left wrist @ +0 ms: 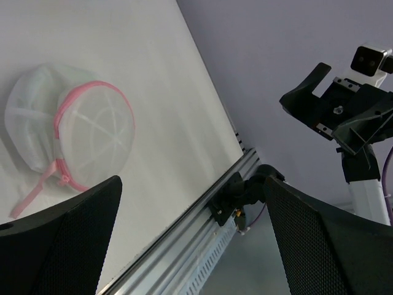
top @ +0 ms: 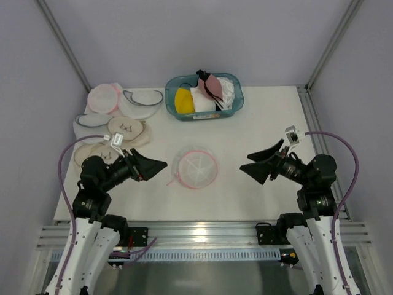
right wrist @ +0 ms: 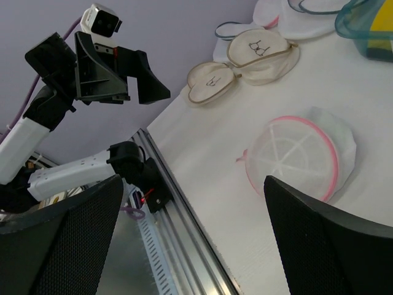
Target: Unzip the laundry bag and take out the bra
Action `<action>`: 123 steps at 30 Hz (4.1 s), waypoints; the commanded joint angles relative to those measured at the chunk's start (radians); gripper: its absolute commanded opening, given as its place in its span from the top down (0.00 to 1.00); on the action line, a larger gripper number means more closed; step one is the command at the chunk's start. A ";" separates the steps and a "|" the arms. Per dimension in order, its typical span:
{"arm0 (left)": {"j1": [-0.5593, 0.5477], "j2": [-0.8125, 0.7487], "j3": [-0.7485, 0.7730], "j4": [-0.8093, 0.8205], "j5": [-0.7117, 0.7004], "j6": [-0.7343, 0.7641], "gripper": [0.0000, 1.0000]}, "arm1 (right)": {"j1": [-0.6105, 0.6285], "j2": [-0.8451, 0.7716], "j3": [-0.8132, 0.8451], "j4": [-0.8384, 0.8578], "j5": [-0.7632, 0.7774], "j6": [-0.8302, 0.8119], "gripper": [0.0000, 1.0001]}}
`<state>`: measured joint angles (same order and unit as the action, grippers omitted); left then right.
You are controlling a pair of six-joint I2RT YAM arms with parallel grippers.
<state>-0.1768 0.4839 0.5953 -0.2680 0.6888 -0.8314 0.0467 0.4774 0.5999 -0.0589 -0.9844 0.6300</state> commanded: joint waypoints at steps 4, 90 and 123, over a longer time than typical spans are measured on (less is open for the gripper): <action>-0.003 0.070 0.030 -0.017 -0.012 0.081 0.01 | 0.004 -0.054 -0.040 -0.056 -0.054 0.030 0.00; -0.618 0.687 -0.005 0.627 -0.862 -0.819 1.00 | 0.482 0.529 0.001 0.043 0.533 -0.191 0.20; -0.655 0.782 -0.134 0.912 -0.885 -0.973 1.00 | 0.665 0.646 -0.150 0.611 0.697 0.112 0.48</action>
<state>-0.8185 1.2747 0.4694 0.5945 -0.1917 -1.7935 0.7052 1.1534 0.4465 0.4572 -0.3531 0.7349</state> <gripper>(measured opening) 0.024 0.563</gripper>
